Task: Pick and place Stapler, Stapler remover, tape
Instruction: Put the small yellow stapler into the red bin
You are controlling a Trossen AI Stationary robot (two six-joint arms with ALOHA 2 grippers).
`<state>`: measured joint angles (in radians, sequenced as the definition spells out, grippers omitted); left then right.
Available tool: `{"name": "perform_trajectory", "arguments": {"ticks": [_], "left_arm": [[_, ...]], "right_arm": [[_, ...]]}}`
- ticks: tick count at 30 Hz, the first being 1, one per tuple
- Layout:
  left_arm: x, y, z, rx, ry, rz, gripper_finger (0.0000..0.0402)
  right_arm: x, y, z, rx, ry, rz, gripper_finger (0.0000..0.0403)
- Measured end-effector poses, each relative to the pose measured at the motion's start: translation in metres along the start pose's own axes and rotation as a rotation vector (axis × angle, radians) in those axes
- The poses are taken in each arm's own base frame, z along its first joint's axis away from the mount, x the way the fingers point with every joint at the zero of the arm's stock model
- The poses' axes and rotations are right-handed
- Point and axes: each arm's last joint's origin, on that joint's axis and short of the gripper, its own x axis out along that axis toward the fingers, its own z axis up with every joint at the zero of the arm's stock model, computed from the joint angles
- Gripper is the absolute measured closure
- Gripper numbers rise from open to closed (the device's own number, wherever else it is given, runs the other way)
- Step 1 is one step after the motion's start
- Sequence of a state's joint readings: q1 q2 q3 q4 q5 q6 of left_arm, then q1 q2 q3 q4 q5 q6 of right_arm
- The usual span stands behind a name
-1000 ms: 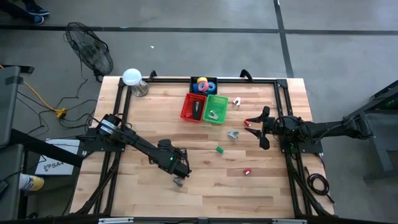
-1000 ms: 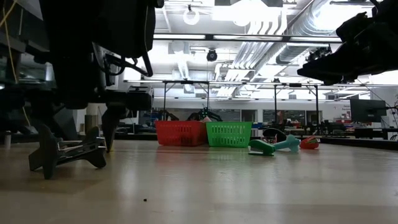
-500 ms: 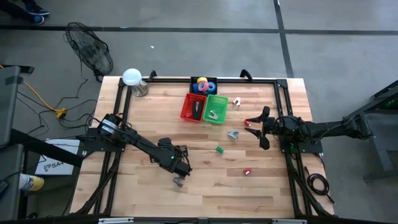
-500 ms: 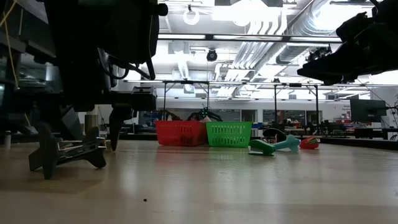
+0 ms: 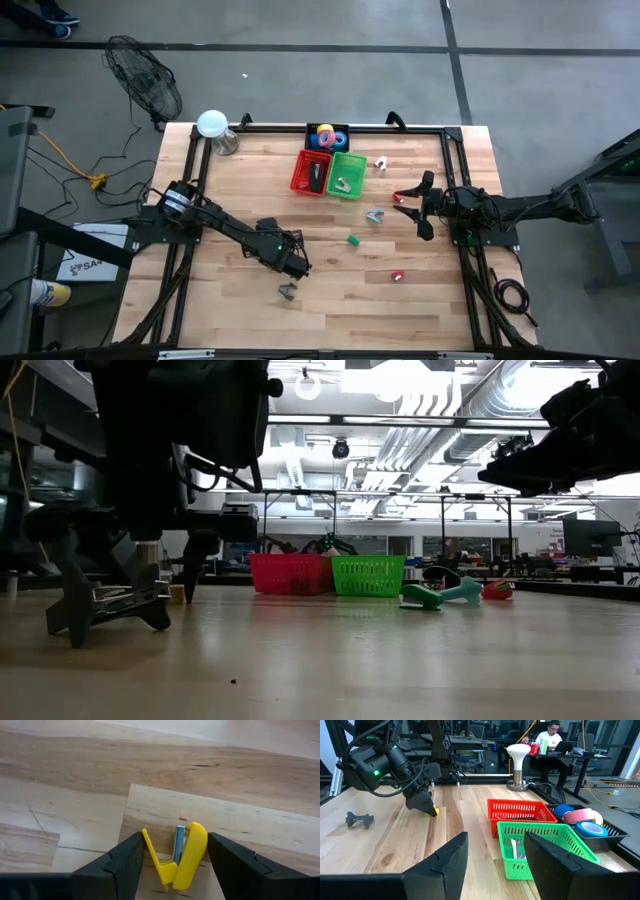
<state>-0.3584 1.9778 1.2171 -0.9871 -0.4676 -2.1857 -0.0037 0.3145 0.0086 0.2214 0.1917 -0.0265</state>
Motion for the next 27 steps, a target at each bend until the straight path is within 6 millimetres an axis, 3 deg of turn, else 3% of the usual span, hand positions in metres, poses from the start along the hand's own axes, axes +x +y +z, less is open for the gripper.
{"name": "perform_trajectory", "arguments": {"ticks": [13,27], "left_arm": [[-0.0001,0.0006,-0.0001,0.018,0.005,0.009,0.0192],[0.0004,0.0009,0.0000,0.045,0.002,0.011,0.0299]], "right_arm": [[0.0000,0.0000,-0.0001,0.000,0.001,0.000,0.0217],[0.0000,0.0000,-0.0001,0.000,0.000,0.000,0.0217]]}}
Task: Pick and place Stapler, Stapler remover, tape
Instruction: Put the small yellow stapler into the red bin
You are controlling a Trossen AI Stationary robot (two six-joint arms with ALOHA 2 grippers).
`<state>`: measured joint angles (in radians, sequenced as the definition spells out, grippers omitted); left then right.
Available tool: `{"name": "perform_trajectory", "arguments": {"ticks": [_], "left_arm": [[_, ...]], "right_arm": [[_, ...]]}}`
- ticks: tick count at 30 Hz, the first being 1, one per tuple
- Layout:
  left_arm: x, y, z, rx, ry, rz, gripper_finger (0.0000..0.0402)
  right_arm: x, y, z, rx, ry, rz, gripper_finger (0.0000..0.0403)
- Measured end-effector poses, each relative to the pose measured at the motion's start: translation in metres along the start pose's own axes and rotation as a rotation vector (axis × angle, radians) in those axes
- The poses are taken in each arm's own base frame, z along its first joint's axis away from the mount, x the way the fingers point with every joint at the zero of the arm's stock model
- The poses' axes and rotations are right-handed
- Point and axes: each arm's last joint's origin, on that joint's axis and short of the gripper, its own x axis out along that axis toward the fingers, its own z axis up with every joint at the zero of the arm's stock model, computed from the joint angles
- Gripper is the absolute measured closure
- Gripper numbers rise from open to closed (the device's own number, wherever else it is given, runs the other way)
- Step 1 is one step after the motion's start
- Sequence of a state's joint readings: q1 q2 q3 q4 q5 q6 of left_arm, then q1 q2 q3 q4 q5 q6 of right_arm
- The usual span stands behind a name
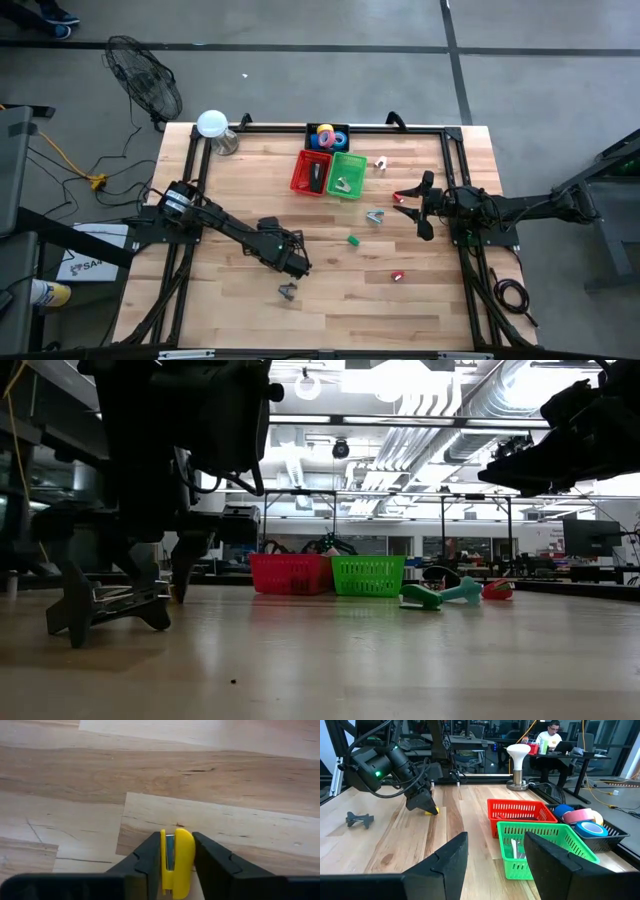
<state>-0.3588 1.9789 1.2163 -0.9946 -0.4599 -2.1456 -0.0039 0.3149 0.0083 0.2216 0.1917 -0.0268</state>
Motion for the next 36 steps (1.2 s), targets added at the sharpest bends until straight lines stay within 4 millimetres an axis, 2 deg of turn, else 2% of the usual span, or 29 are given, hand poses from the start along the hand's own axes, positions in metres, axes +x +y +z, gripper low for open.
{"name": "perform_trajectory", "arguments": {"ticks": [7,19,27,36], "left_arm": [[0.000,0.000,0.000,0.019,0.002,-0.004,0.0333],[-0.006,-0.007,0.006,0.034,-0.034,0.006,0.0339],[-0.013,-0.038,0.039,0.122,-0.106,-0.031,0.0340],[-0.008,-0.074,0.099,0.226,-0.152,-0.023,0.0341]], "right_arm": [[0.000,0.000,0.000,0.000,0.000,0.000,0.0217],[0.000,0.000,0.000,0.000,-0.001,0.000,0.0217],[0.000,0.000,0.000,0.000,0.000,0.000,0.0217],[0.000,0.000,0.000,0.000,-0.001,0.000,0.0217]]}}
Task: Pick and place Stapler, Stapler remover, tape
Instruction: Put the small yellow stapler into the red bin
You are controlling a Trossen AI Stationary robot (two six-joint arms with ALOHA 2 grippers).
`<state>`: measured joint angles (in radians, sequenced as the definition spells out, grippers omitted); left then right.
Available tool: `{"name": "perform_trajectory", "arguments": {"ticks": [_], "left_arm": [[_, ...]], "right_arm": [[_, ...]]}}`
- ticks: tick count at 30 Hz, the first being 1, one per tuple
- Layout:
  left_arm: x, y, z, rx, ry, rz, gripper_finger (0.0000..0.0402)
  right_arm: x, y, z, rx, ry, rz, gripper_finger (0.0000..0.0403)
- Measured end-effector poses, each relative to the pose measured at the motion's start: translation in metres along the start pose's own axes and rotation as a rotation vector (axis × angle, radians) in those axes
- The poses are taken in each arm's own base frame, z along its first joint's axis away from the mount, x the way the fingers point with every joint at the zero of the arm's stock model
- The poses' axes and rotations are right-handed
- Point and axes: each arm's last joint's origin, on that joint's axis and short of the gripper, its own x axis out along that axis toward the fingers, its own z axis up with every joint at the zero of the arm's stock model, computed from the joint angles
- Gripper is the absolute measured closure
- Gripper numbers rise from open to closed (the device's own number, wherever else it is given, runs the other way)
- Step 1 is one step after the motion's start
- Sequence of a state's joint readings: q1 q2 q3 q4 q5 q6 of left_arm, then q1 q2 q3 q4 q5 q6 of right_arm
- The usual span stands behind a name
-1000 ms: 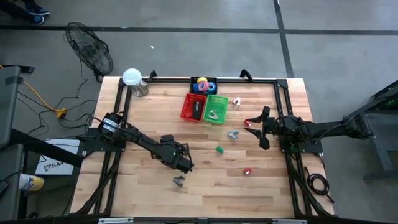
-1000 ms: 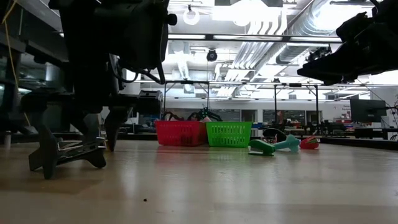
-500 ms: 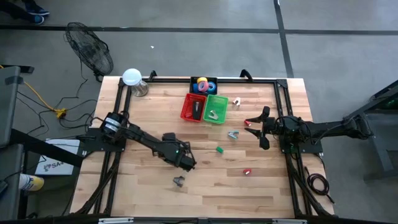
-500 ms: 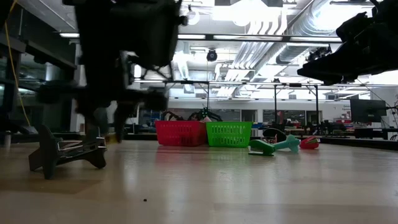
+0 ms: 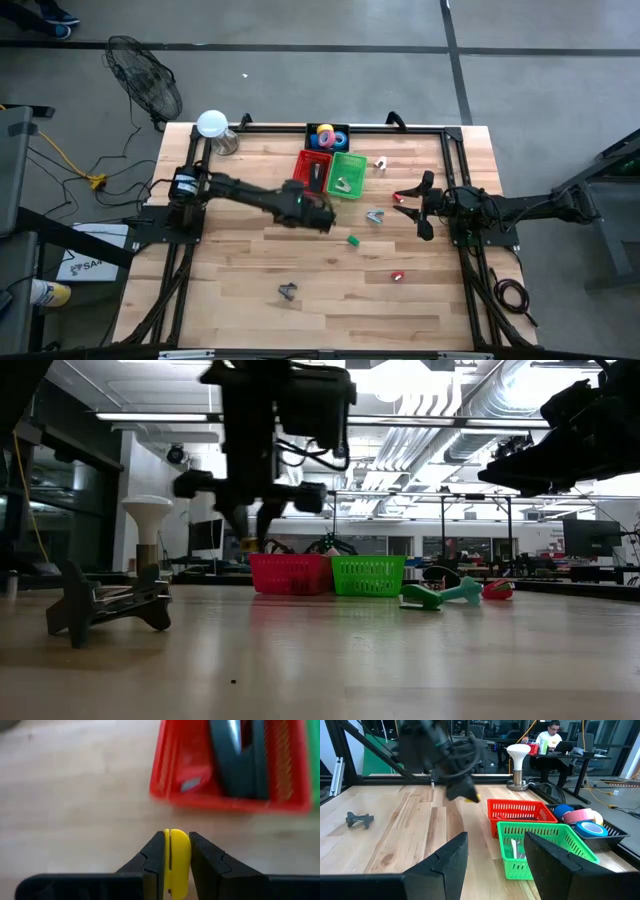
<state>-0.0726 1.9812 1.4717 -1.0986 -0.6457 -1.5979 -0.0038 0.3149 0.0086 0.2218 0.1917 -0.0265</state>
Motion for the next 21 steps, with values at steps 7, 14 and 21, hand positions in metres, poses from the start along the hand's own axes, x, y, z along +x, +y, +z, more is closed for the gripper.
{"name": "perform_trajectory", "arguments": {"ticks": [7,14,21], "left_arm": [[0.005,-0.011,0.049,0.040,-0.060,-0.018,0.0331],[0.030,-0.013,0.080,0.050,-0.048,-0.015,0.0333],[0.055,-0.012,0.089,0.077,0.017,0.022,0.0333]], "right_arm": [[0.000,0.000,0.000,0.000,0.000,0.000,0.0217],[0.000,0.000,0.000,0.000,0.000,0.000,0.0217],[0.000,0.000,0.000,0.000,0.001,0.000,0.0217]]}}
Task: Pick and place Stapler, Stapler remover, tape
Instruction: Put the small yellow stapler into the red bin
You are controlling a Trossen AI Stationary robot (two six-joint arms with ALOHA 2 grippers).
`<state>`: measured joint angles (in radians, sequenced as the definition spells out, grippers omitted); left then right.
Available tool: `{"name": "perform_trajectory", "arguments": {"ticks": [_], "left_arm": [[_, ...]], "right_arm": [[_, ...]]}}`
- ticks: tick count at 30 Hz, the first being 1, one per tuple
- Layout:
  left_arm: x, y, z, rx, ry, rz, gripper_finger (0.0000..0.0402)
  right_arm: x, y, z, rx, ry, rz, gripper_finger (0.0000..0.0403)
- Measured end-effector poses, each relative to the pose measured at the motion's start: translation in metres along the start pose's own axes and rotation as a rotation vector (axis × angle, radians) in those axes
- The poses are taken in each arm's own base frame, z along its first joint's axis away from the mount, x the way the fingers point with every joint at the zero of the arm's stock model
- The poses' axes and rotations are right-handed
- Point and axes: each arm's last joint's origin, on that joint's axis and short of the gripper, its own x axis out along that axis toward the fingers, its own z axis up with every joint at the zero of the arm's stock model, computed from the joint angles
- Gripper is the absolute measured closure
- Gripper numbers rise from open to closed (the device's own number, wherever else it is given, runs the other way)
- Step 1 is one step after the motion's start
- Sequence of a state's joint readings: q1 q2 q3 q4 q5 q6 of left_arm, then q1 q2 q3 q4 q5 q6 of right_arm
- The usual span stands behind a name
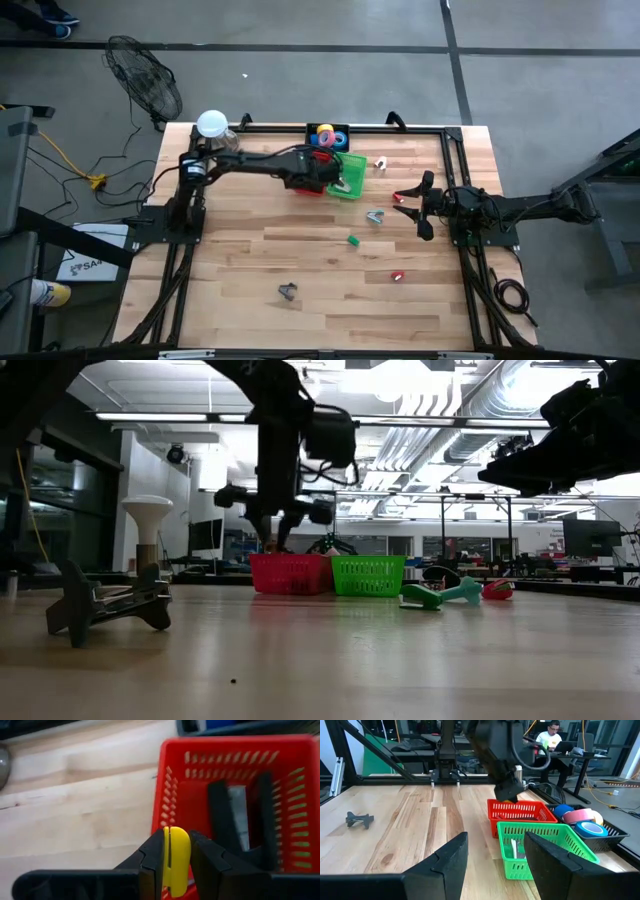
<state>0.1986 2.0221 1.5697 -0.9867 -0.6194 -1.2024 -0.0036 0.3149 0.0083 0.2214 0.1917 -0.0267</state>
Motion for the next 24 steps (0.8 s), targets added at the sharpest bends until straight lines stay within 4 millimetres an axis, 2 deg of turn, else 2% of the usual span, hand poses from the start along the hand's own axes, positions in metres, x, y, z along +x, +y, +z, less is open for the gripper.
{"name": "perform_trajectory", "arguments": {"ticks": [3,16,24], "left_arm": [[0.0081,-0.0049,-0.0012,0.003,0.007,-0.012,0.0333],[0.0132,-0.0097,-0.0054,0.027,0.030,-0.030,0.0328],[0.0131,-0.0113,-0.0064,0.077,0.073,-0.062,0.0250]], "right_arm": [[0.0000,0.0000,0.0002,0.001,-0.002,0.000,0.0217],[0.0000,0.0000,0.0000,0.000,-0.001,0.000,0.0217],[0.0000,0.0000,0.0000,0.000,-0.001,0.000,0.0217]]}}
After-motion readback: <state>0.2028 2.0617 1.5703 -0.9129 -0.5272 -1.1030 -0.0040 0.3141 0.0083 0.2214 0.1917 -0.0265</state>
